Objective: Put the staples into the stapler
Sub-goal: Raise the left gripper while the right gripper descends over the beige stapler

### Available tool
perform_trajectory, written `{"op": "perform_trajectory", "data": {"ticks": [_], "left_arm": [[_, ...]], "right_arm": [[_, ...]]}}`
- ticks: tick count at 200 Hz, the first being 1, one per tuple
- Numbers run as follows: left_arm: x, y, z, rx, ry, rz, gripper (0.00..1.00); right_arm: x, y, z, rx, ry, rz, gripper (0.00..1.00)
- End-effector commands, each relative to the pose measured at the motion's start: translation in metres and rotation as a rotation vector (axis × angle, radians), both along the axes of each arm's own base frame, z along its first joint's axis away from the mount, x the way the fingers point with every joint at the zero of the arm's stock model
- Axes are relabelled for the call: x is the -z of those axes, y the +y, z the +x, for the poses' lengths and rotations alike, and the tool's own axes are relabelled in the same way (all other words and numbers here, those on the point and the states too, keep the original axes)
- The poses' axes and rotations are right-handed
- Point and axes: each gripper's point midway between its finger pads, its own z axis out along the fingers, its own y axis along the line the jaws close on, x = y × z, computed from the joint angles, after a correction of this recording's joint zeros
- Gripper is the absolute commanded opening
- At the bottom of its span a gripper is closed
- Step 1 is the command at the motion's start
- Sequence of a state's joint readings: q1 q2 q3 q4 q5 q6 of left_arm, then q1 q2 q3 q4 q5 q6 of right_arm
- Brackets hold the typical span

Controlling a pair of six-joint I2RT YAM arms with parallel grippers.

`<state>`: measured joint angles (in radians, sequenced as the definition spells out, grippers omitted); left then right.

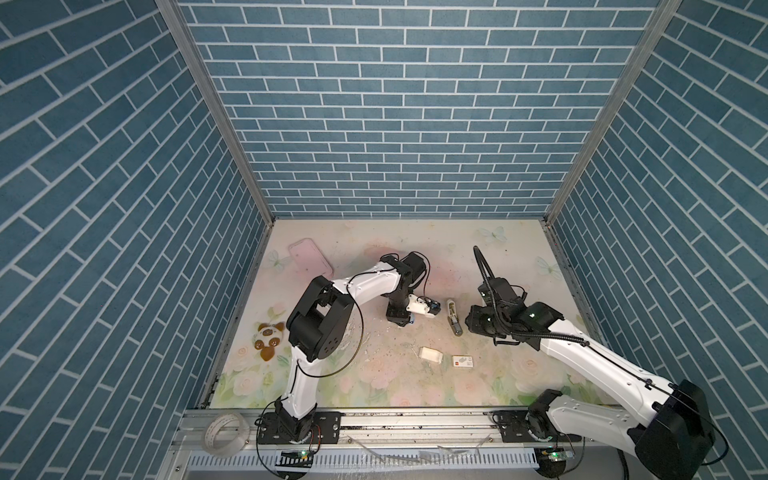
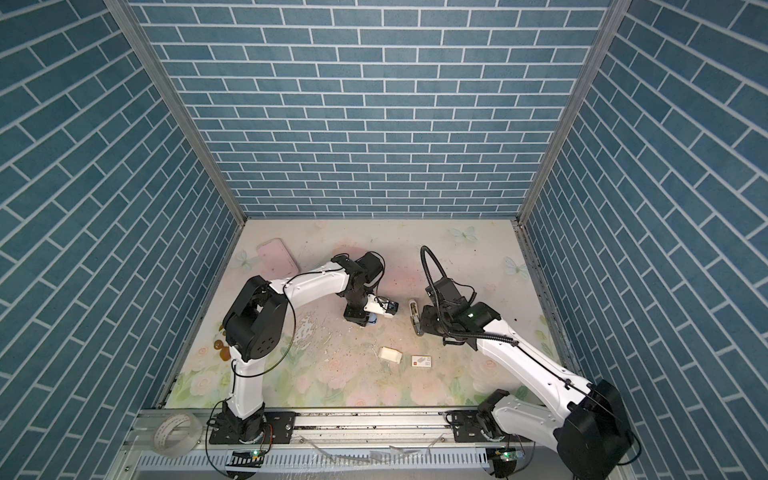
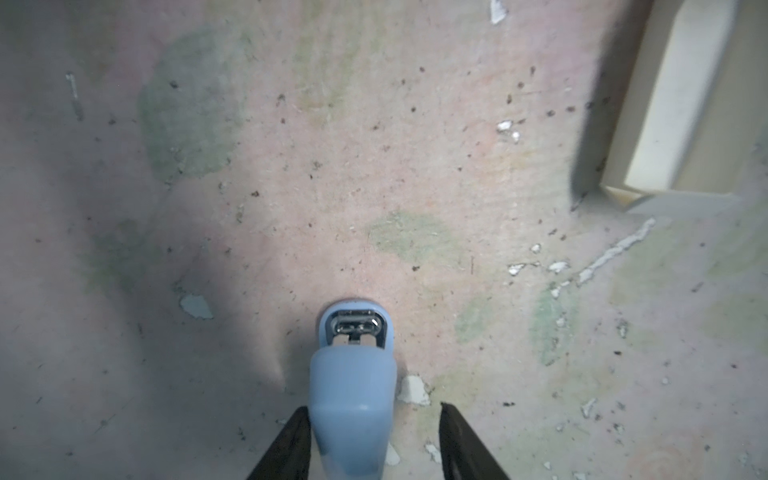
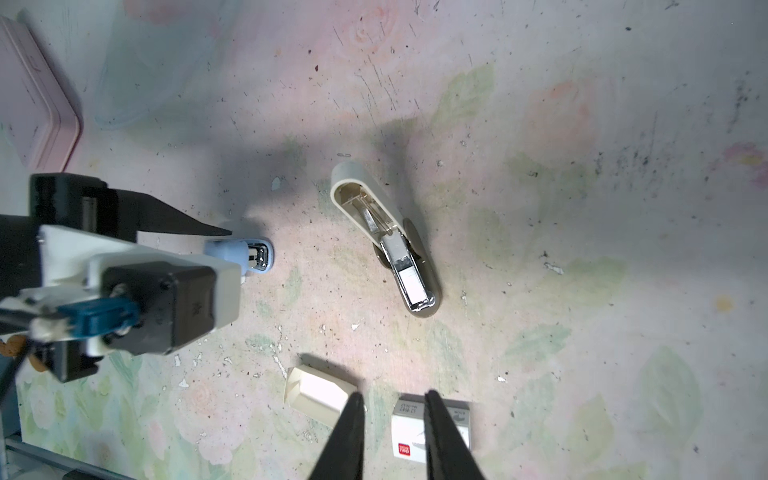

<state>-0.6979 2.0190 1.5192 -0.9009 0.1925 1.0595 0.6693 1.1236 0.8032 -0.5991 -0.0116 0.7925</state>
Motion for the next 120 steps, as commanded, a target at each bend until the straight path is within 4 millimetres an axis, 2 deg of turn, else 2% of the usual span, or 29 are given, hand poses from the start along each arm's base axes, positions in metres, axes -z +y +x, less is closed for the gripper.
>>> {"op": "perform_trajectory", "data": {"ticks": [1, 38, 72, 94, 120], "left_arm": [[-0.026, 0.002, -0.001, -0.013, -0.009, -0.049, 0.56], [-0.062, 0.005, 0.0, -0.053, -0.019, -0.102, 0.59], [-0.103, -0.013, 0.011, -0.135, -0.021, -0.209, 0.62], [-0.117, -0.027, 0.023, -0.185, -0.004, -0.266, 0.62], [-0.124, -0.041, 0.037, -0.235, 0.006, -0.307, 0.63]], "right_arm": [[0.012, 0.001, 0.004, -0.037, -0.011, -0.032, 0.32], [0.035, 0.007, 0.009, -0.056, 0.029, -0.065, 0.33], [0.05, 0.02, 0.006, -0.057, 0.076, -0.005, 0.26], [0.058, 0.029, 0.003, -0.056, 0.093, 0.061, 0.24], [0.068, 0.035, 0.002, -0.067, 0.124, 0.08, 0.23]]}}
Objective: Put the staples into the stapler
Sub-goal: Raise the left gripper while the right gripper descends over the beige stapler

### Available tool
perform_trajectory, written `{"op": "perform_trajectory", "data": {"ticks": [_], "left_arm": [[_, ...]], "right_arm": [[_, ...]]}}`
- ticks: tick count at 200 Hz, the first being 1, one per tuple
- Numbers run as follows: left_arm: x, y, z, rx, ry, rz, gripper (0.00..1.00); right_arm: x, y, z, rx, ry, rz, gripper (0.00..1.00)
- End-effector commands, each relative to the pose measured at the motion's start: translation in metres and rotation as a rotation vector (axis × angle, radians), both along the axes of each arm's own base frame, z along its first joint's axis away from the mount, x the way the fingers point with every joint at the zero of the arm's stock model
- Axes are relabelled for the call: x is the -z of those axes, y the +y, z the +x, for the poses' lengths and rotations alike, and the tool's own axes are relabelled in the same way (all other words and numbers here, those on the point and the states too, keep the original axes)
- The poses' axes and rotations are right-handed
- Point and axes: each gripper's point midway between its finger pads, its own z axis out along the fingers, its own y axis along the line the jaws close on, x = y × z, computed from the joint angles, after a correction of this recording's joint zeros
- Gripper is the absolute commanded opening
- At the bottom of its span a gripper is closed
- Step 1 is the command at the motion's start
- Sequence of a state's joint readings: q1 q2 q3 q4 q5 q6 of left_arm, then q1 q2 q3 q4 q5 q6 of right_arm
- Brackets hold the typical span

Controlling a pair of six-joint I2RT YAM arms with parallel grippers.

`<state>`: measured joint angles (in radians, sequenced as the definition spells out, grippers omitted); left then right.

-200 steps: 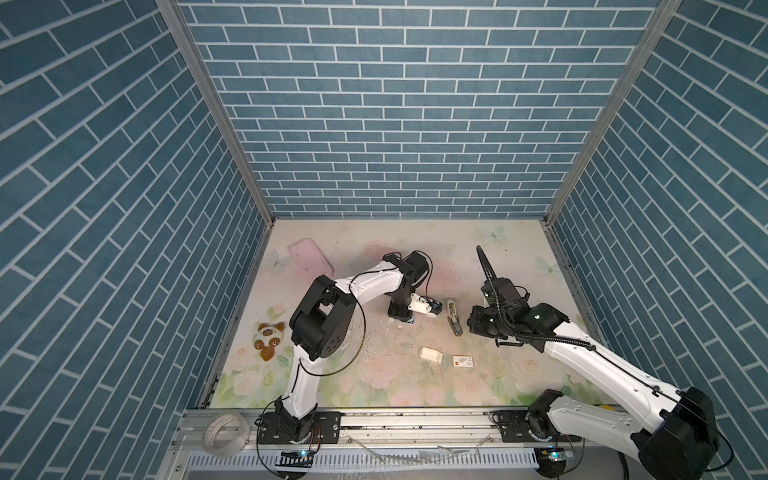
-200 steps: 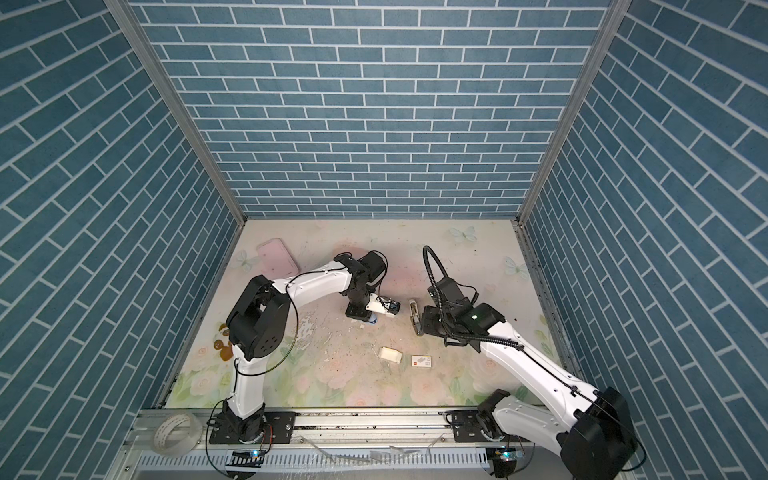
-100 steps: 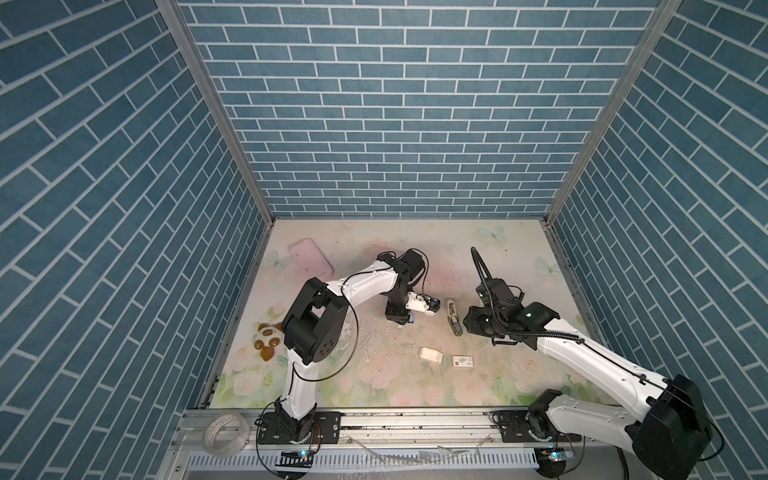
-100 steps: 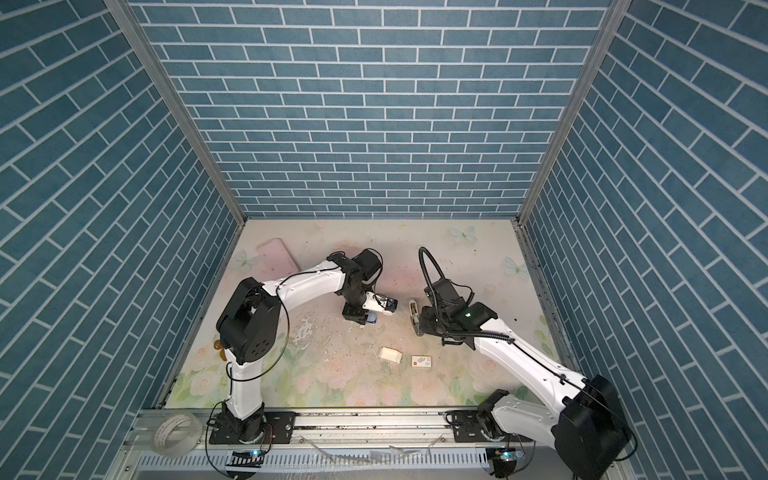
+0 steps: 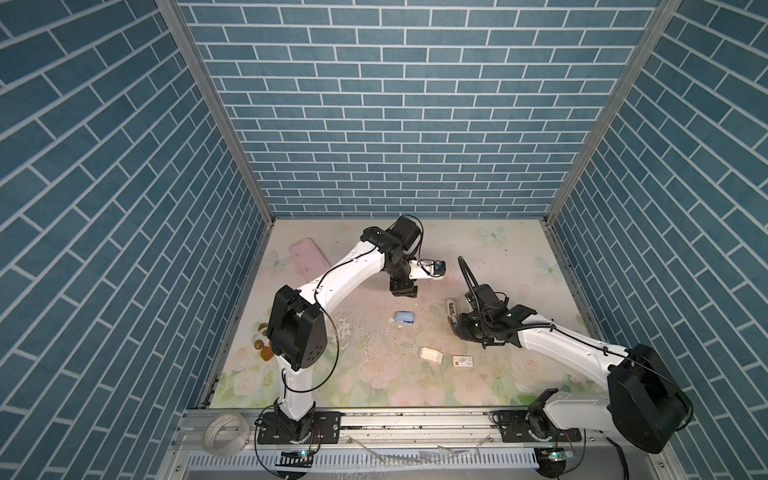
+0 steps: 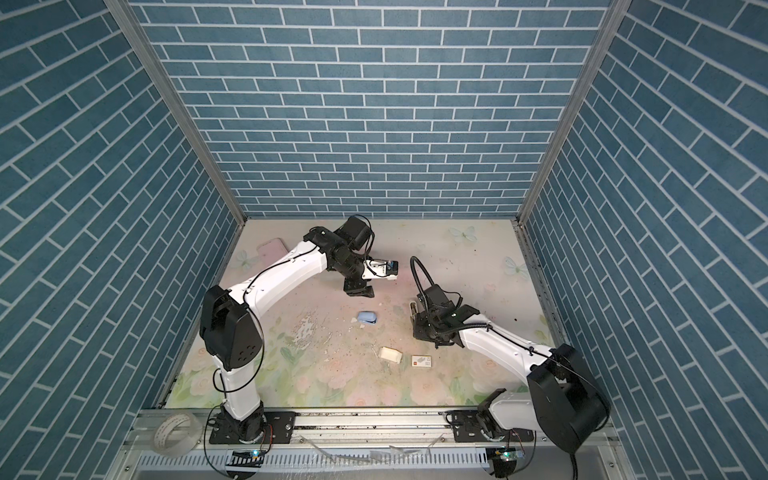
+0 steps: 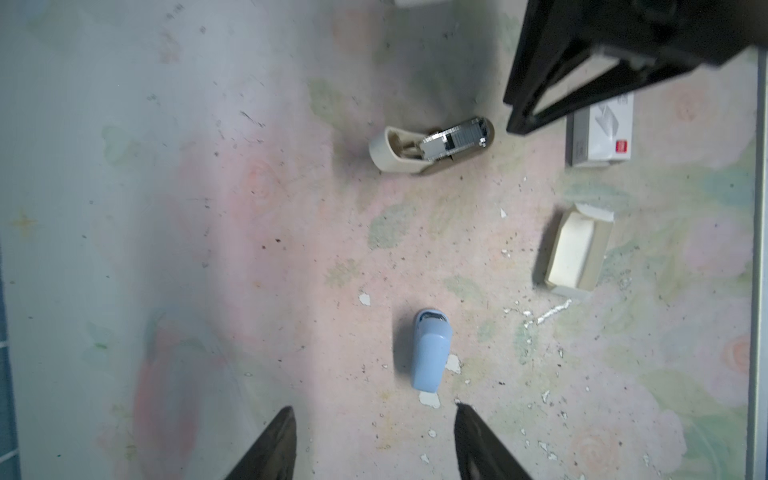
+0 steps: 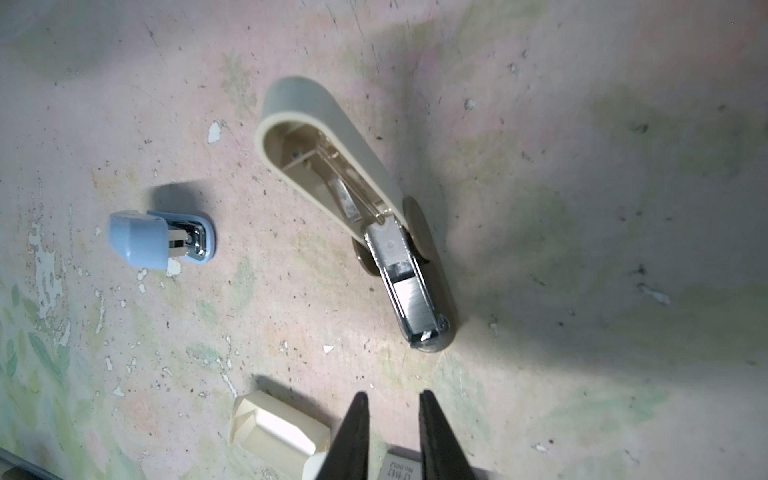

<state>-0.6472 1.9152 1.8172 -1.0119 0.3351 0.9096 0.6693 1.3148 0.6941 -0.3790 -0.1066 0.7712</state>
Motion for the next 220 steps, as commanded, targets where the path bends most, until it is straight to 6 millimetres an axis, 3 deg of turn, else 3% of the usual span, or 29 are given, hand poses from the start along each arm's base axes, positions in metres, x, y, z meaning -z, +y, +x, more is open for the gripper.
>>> {"op": "perform_trajectory", "data": {"ticks": [1, 43, 95, 167, 220], "left_arm": [[0.009, -0.01, 0.001, -0.061, 0.108, -0.024, 0.63], [0.003, -0.021, 0.017, -0.113, 0.138, -0.071, 0.63], [0.0, -0.022, 0.026, -0.153, 0.158, -0.1, 0.63], [-0.009, -0.012, 0.029, -0.212, 0.183, -0.158, 0.64], [0.009, -0.006, 0.015, -0.188, 0.211, -0.144, 0.64]], "right_arm": [[0.004, 0.016, 0.002, 0.0, 0.022, 0.075, 0.23], [0.021, 0.017, -0.004, -0.009, 0.089, 0.055, 0.23], [0.037, -0.008, -0.004, 0.028, 0.128, -0.042, 0.23], [0.04, -0.032, 0.021, 0.064, 0.133, -0.105, 0.23], [0.038, -0.042, 0.045, 0.07, 0.118, -0.121, 0.22]]}}
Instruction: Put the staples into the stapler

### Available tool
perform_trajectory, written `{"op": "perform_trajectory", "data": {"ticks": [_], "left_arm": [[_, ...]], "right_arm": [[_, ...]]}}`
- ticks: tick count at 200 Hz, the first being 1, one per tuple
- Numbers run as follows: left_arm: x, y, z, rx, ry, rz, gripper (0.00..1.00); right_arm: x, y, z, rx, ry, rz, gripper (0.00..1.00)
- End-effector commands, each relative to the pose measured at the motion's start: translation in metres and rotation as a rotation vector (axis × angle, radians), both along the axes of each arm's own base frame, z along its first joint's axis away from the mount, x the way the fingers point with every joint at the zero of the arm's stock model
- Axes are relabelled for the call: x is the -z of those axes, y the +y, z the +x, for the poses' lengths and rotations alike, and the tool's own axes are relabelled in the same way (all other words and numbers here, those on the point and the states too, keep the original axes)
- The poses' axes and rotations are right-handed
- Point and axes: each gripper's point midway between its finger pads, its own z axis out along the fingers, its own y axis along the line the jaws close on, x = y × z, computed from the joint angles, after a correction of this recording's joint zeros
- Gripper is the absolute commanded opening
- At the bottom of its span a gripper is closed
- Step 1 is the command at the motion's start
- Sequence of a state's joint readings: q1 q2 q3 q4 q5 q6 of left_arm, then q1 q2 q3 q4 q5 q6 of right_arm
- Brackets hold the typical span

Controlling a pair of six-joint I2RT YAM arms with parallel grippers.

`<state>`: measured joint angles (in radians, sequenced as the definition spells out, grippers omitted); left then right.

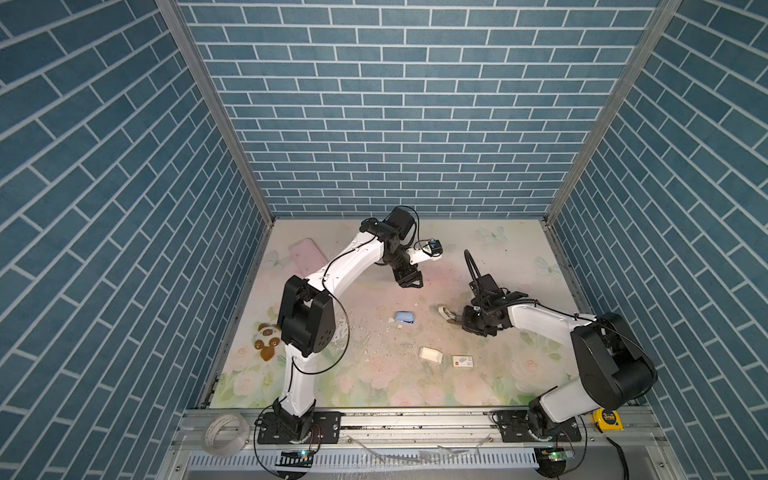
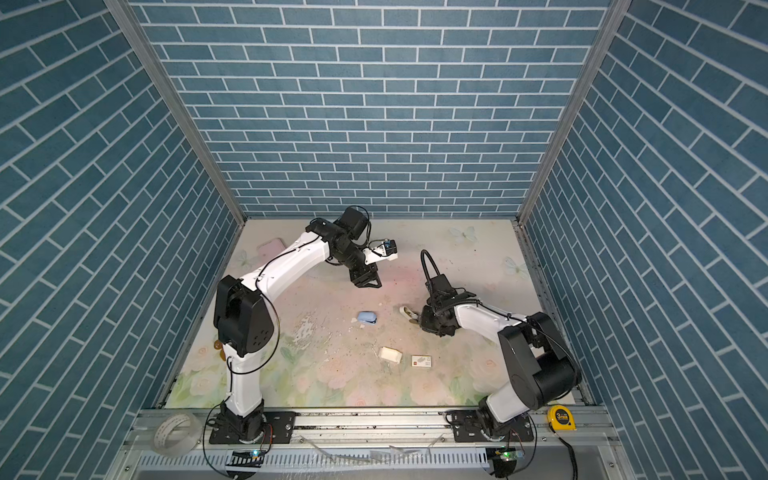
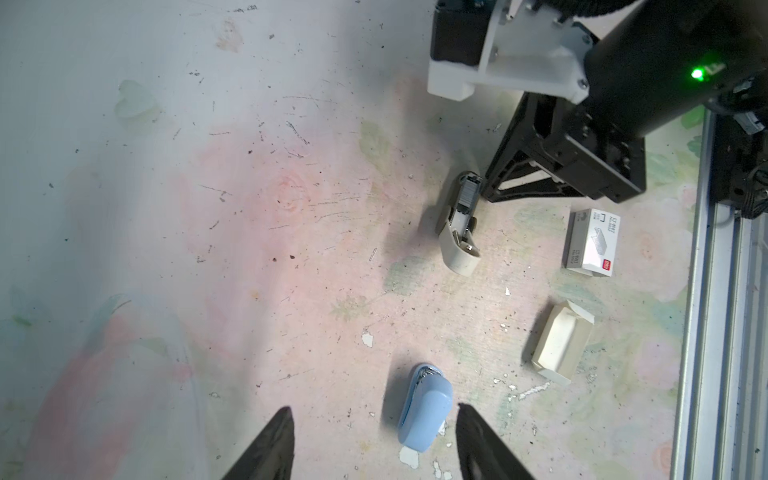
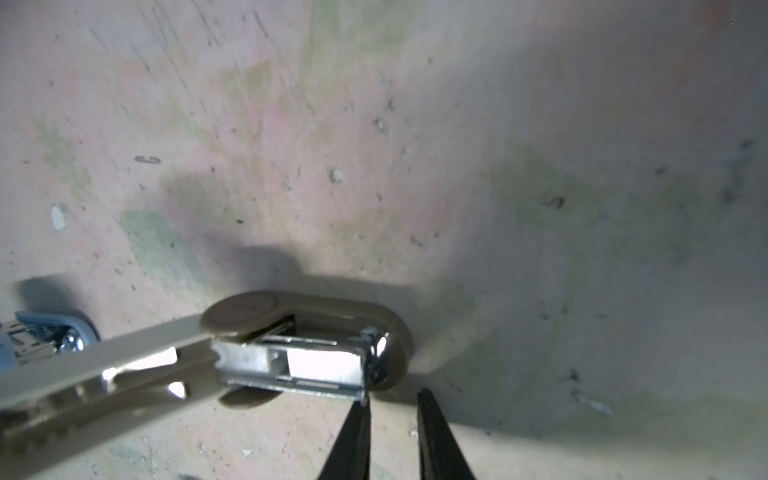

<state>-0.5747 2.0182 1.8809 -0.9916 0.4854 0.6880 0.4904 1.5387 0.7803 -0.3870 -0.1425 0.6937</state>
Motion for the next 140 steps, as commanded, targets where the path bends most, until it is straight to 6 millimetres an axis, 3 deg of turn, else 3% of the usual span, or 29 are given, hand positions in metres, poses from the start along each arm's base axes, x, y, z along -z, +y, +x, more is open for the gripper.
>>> {"op": "perform_trajectory", "data": {"ticks": [1, 35, 59, 85, 140], "left_arm": [[-0.004, 0.0, -0.009, 0.021, 0.004, -0.026, 0.64], [0.01, -0.008, -0.024, 0.081, 0.014, -0.034, 0.64], [0.022, -0.021, -0.039, 0.147, -0.007, -0.014, 0.64], [0.031, -0.037, -0.049, 0.18, -0.004, -0.015, 0.64], [0.052, -0.054, -0.056, 0.197, 0.017, -0.004, 0.63]], "right_arm": [[0.002, -0.009, 0.007, -0.027, 0.005, -0.046, 0.22], [-0.005, -0.007, 0.002, -0.033, 0.015, -0.004, 0.22], [-0.025, -0.014, -0.004, 0.021, -0.028, 0.043, 0.23], [-0.043, -0.018, 0.003, 0.088, -0.07, 0.163, 0.23], [-0.04, -0.014, 0.024, 0.083, -0.057, 0.293, 0.22]]}}
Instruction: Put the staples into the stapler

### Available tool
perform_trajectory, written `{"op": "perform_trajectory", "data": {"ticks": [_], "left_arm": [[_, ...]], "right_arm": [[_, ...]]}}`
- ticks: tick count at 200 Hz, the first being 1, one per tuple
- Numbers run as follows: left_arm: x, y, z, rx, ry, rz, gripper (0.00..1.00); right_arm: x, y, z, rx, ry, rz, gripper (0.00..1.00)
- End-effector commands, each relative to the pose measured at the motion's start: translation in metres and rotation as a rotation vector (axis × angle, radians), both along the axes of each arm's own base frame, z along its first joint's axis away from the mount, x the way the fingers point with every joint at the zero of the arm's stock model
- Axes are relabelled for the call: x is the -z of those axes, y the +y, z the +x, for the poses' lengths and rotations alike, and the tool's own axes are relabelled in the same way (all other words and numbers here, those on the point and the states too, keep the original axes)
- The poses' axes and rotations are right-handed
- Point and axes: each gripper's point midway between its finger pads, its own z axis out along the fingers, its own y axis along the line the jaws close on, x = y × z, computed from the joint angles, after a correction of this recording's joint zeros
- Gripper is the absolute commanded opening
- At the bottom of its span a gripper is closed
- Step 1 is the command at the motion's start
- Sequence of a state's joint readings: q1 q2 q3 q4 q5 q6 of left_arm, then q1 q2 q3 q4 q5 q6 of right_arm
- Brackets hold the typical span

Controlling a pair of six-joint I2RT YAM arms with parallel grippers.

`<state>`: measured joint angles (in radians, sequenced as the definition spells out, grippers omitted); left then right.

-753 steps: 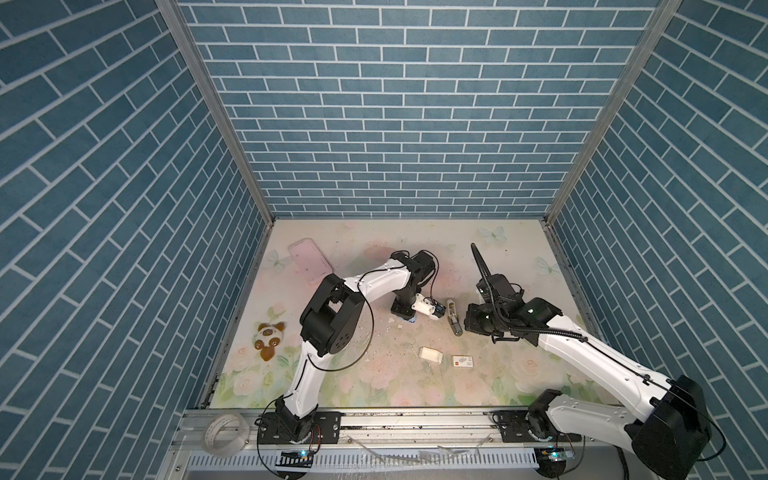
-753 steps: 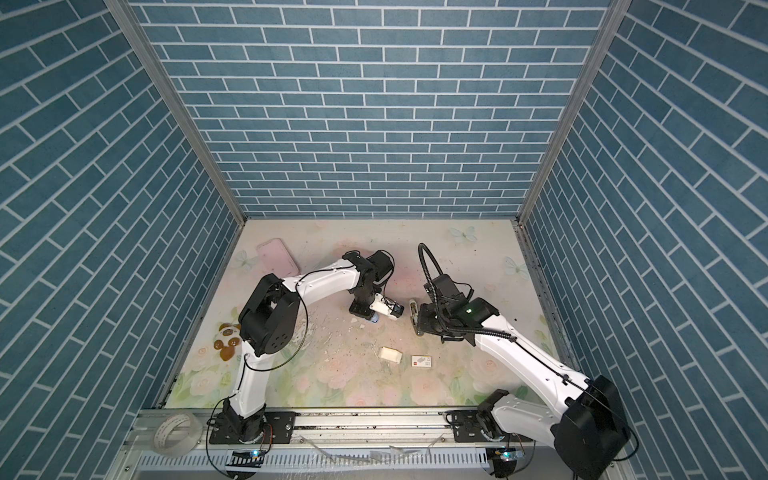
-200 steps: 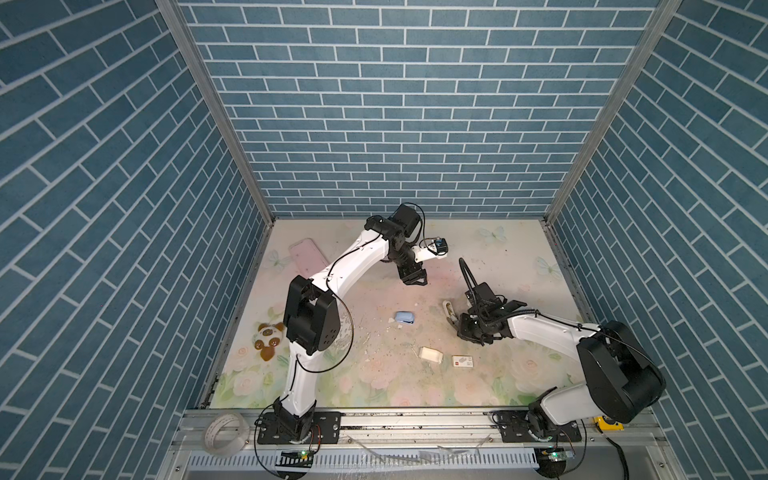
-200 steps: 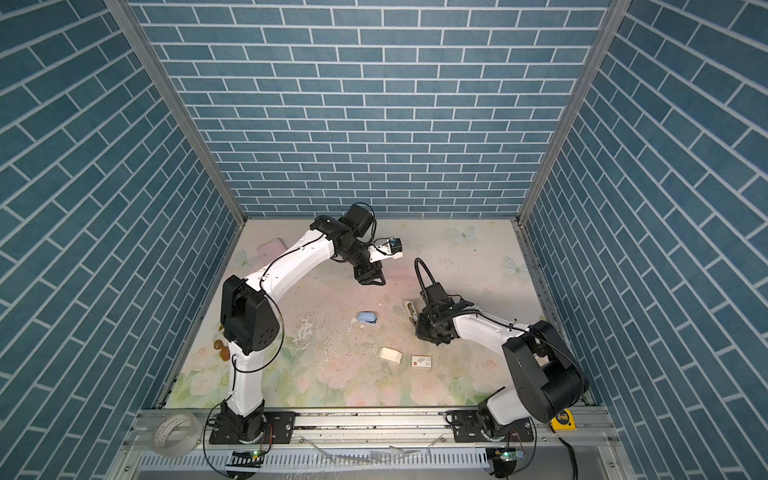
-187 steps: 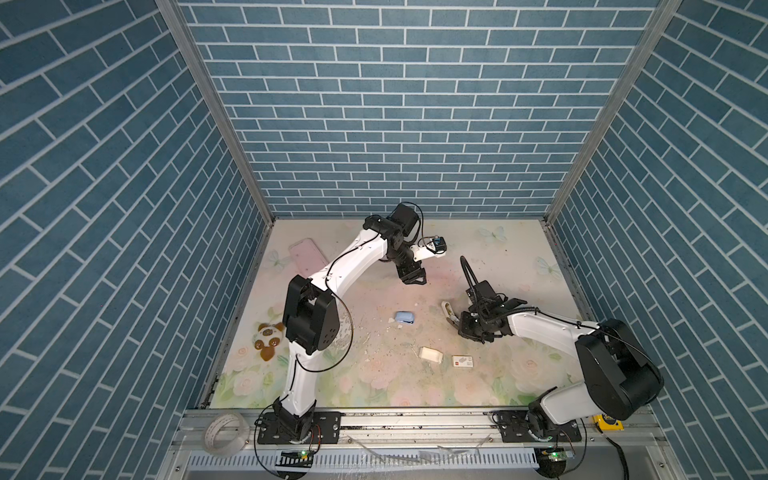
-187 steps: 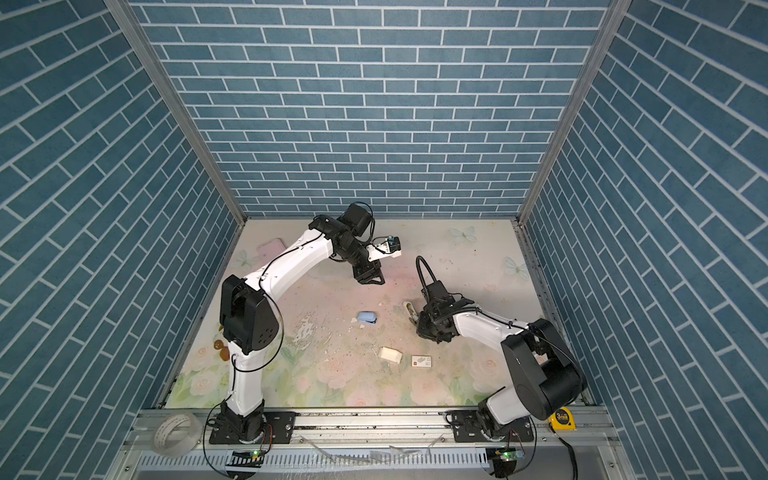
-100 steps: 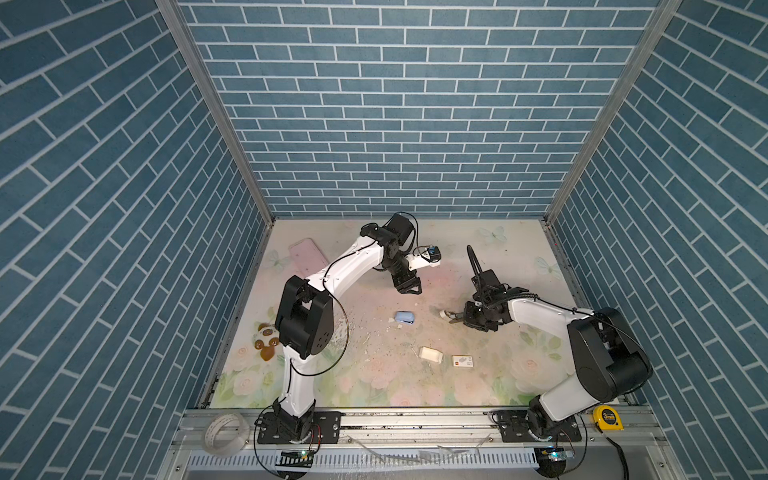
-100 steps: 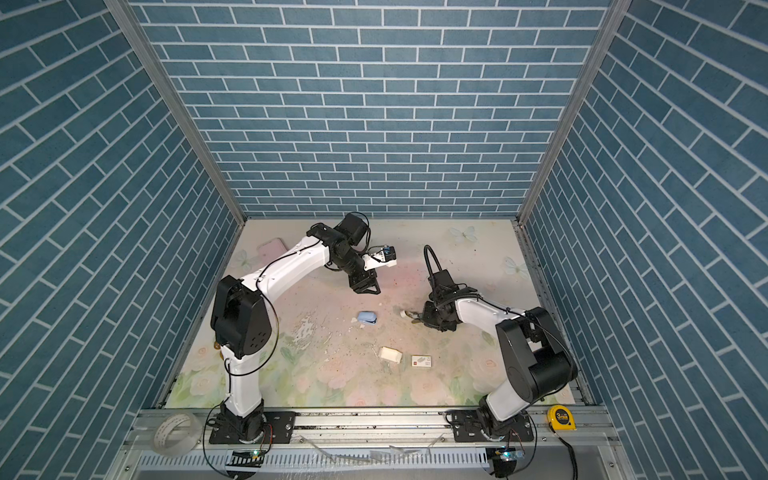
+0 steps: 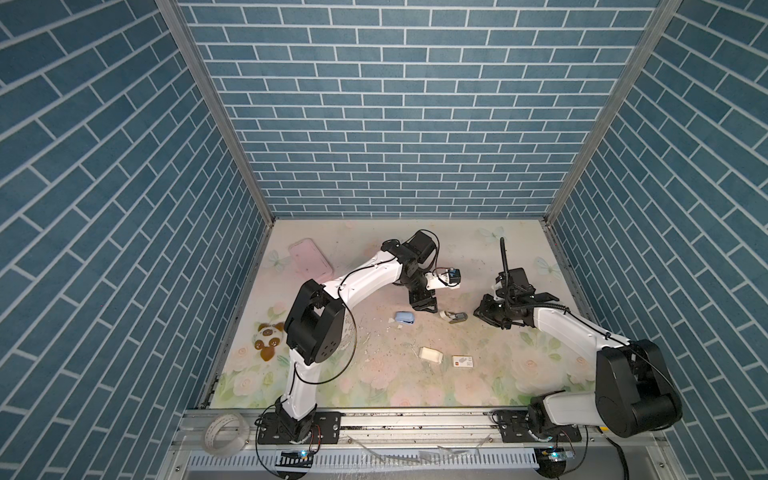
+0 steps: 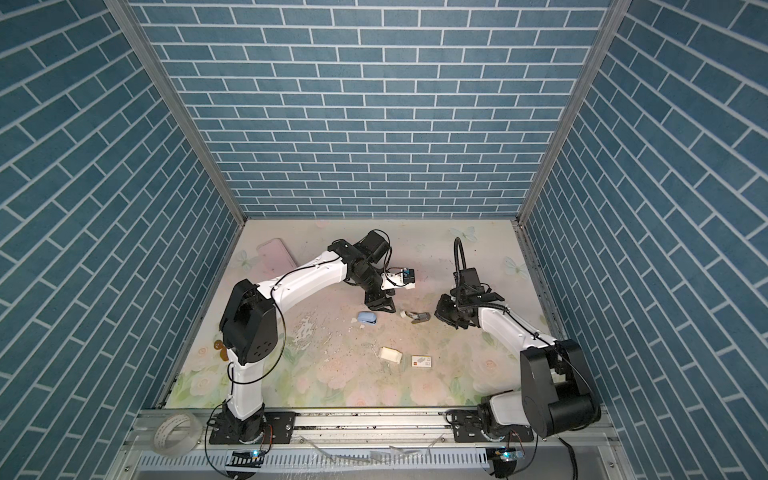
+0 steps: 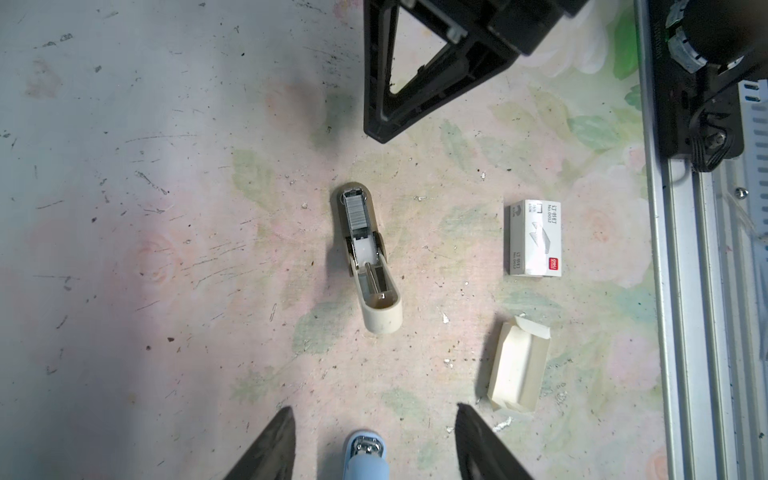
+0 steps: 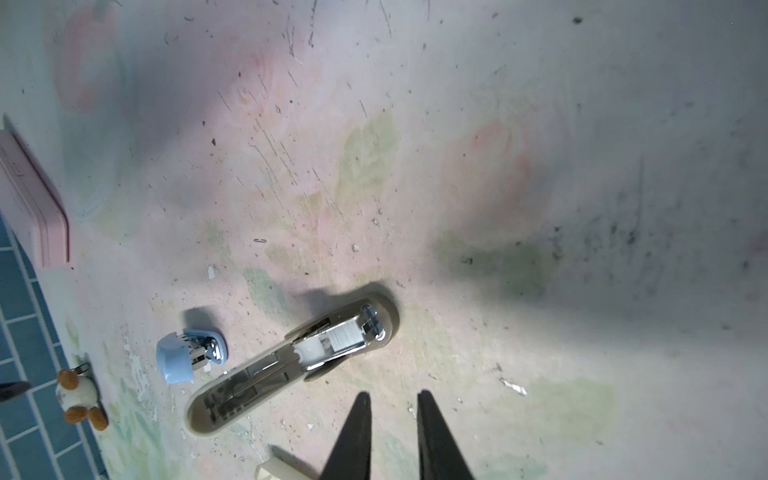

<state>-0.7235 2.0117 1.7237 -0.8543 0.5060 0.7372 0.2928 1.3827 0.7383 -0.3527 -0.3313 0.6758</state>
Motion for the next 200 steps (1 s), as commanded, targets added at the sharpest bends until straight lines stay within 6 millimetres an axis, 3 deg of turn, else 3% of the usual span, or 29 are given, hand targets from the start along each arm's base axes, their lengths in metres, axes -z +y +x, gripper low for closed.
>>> {"op": "perform_trajectory", "data": {"ticks": [1, 69, 129, 200], "left_arm": [[0.015, -0.006, -0.001, 0.001, 0.021, 0.005, 0.63], [0.041, -0.02, -0.002, -0.016, 0.009, 0.056, 0.59], [0.047, -0.022, -0.003, -0.027, 0.007, 0.065, 0.58], [0.056, -0.024, -0.017, 0.013, 0.033, 0.075, 0.56]], "right_arm": [[0.002, 0.011, 0.005, -0.028, 0.011, 0.083, 0.22], [0.015, 0.018, 0.023, -0.087, 0.033, 0.105, 0.2], [0.021, 0.02, 0.027, -0.115, 0.041, 0.101, 0.19], [0.025, 0.022, 0.026, -0.13, 0.052, 0.111, 0.18]]}}
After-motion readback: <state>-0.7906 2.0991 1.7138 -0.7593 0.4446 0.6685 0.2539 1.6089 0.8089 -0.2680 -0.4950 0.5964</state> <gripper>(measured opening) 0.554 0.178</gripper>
